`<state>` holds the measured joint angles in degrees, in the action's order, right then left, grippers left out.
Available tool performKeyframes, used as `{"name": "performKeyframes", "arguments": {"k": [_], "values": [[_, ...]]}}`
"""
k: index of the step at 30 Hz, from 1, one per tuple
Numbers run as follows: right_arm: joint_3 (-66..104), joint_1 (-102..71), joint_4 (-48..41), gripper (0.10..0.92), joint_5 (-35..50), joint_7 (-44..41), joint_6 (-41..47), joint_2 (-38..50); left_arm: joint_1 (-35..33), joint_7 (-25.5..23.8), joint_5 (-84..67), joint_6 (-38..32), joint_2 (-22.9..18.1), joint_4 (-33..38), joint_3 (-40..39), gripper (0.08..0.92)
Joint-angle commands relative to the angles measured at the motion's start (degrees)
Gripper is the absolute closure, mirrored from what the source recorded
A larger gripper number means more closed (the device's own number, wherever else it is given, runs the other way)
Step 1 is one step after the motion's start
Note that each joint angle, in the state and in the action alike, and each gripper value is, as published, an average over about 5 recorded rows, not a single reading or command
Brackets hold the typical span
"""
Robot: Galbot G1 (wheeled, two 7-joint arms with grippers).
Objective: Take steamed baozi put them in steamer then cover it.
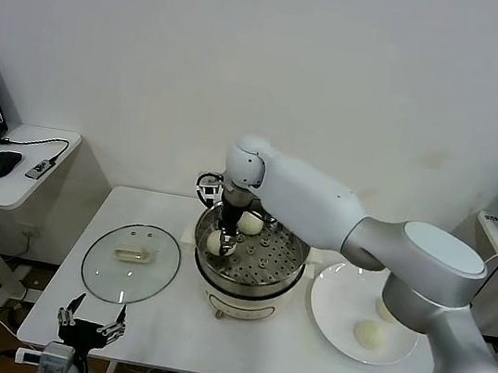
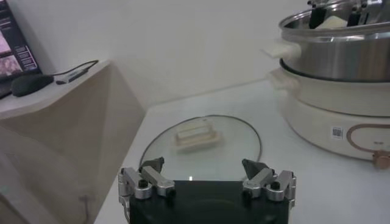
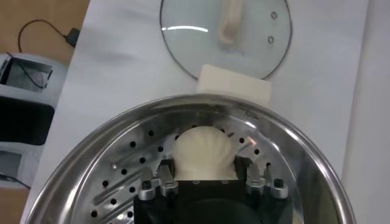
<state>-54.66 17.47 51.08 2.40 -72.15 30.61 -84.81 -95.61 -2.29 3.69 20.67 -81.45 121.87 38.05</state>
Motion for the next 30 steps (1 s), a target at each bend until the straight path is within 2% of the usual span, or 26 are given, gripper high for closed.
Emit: {"name": "performKeyframes", "arguments": {"k": [1,4,9,12,22,30], "values": [[1.11,-0.76,-0.76,0.419,-0.55,0.87,0.0,-0.17,-0.07,-0.03,0.12,0.02,-0.05,-0.09,-0.07,0.177],[1.66,-0.62,0.22,0.376,0.08,1.08,0.36,0.7,-0.29,-0.16,0.24,0.04,-0.09,0.26,-0.05,0.177],[2.63,0.58,3.17,0.248,1.42,0.59,0.98,3.66,-0.4,-0.29,0.72,0.08,-0.44,0.44,-0.3,0.177],[3.66,1.61,6.07,0.212,1.89,0.2,1.12,7.05,-0.7,-0.35,1.1,0.06,-0.55,0.6,-0.42,0.177],[4.29,12.25,24.37,0.203,8.8,-2.8,-0.97,30.73,-2.71,-0.6,1.61,0.15,-0.91,3.45,0.1,0.177],[7.89,8.25,33.11,0.203,4.24,-6.26,-7.17,49.39,-2.62,-0.9,1.32,0.34,-1.67,4.52,-0.29,0.177]]}}
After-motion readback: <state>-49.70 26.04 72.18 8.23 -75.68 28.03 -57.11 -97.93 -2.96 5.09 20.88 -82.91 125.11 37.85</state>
